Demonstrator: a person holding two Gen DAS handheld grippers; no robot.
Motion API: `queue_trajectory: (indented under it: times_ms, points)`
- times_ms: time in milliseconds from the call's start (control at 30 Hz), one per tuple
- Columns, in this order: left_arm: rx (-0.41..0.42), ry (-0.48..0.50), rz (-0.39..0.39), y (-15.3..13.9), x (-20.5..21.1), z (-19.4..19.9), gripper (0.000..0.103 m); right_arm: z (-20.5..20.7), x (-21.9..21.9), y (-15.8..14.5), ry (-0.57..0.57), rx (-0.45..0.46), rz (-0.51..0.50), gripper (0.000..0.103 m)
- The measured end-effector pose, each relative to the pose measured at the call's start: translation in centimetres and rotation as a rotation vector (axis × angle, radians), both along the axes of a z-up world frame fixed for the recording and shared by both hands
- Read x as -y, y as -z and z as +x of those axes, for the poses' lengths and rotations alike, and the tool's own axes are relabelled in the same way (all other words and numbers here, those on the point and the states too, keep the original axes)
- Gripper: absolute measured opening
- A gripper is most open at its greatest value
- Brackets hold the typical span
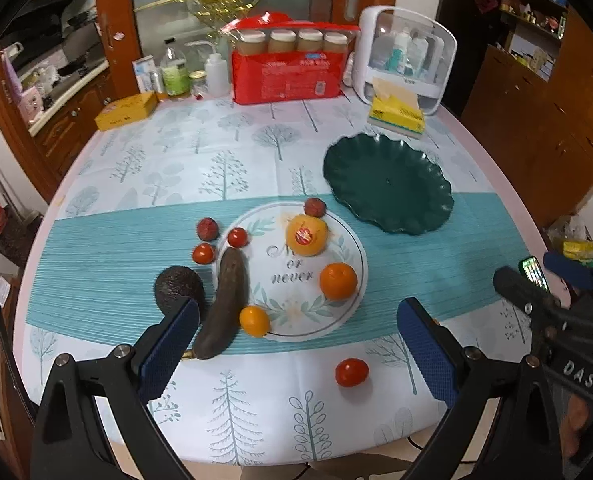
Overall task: Organize fruits
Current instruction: 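Grasp the red tomato with the left tool while the right tool grasps the orange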
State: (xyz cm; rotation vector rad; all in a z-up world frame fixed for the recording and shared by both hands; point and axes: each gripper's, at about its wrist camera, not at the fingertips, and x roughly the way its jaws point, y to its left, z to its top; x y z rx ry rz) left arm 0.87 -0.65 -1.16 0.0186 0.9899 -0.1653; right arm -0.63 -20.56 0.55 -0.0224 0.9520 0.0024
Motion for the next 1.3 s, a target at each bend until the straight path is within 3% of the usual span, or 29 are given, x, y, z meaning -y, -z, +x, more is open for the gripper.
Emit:
queue_trajectory:
  times_ms: [233,633,767,1067,1300]
  points:
    - [-0.078,0.085,0.017,3.3,1.3,0.5,0.099,0.3,0.2,1.7,-0.052,-0.002,-0.039,0.08]
    - [-0.181,0.157,0.062,10.0,3.1,0.4,0.099,0.4,1.7,7.7,-0.087,-0.134,0.044,0.073]
    - [-0.217,0.174,0.079,12.3,3.9,0.1,0.097,0.4,1.9,10.0,-0.09,-0.181,0.058,0.065]
    - [-0.271,0.168,0.046,14.9,4.6,0.4,0.088,1.0,1.3,13.6,-0.118,-0.261,0.052,0.055]
    - [-0.311,0.17,0.024,15.8,4.5,0.2,0.069,1.4,0.8,15.3,-0.131,-0.3,0.061,0.048]
